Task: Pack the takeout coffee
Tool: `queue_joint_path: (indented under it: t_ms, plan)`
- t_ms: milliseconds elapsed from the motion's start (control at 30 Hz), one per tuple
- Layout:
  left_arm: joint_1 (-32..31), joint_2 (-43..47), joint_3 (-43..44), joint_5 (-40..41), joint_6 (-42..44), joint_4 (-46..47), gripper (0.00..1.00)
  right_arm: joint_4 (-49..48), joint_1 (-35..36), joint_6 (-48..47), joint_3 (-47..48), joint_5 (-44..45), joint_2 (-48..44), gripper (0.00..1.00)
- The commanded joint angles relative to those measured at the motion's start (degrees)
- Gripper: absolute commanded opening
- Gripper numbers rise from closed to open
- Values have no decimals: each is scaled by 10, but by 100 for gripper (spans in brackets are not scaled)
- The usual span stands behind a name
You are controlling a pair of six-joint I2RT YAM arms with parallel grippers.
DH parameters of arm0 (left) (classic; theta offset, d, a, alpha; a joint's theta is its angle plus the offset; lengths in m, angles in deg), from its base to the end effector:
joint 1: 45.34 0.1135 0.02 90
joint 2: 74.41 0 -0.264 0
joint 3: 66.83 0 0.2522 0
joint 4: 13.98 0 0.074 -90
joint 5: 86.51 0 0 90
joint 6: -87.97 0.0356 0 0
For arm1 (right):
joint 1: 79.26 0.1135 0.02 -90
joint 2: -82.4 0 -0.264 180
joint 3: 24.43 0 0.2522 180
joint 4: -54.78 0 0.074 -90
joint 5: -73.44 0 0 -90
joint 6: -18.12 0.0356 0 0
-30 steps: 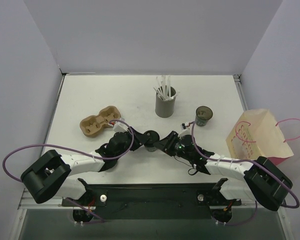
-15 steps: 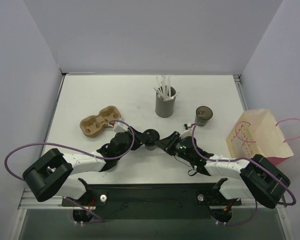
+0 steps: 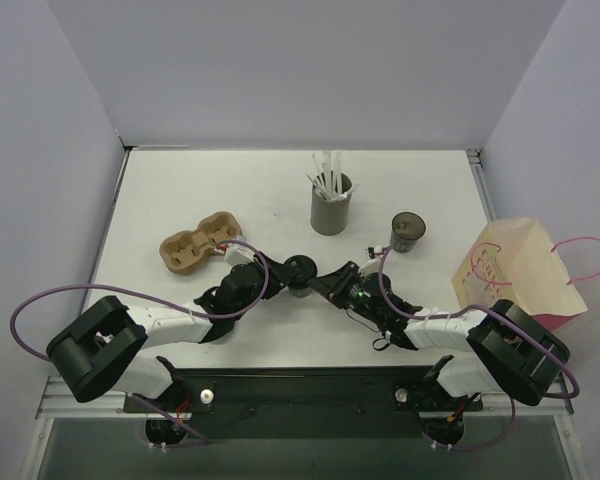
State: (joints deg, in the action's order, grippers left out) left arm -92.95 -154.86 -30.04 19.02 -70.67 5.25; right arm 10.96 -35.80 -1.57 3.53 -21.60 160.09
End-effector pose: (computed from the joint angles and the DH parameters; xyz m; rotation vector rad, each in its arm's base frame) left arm 0.1805 -0.1836 0.1549 -0.5719 2.0575 -1.0104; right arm 0.1689 0.1643 0.1677 0.3741 1.8977 1.5064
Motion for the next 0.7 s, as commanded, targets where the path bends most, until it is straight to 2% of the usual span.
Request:
queue_joint_path:
  t_ms: [0, 233, 333, 467, 667]
  plan:
    - [-24, -60, -49, -75, 44, -286, 44, 214, 10, -69, -22, 86, 27, 0]
    - [-24, -67, -37, -78, 51, -290, 44, 204, 9, -81, -9, 69, 6, 1]
    - [-24, -63, -22, -77, 61, -304, 44, 236, 7, -98, 22, 32, -38, 14]
    - [-24, -57, -14, -77, 74, -310, 44, 334, 3, -140, 78, 17, -115, 28]
    - [-25, -52, -5, -94, 109, -290, 44, 395, -62, -165, 99, -16, -190, 32]
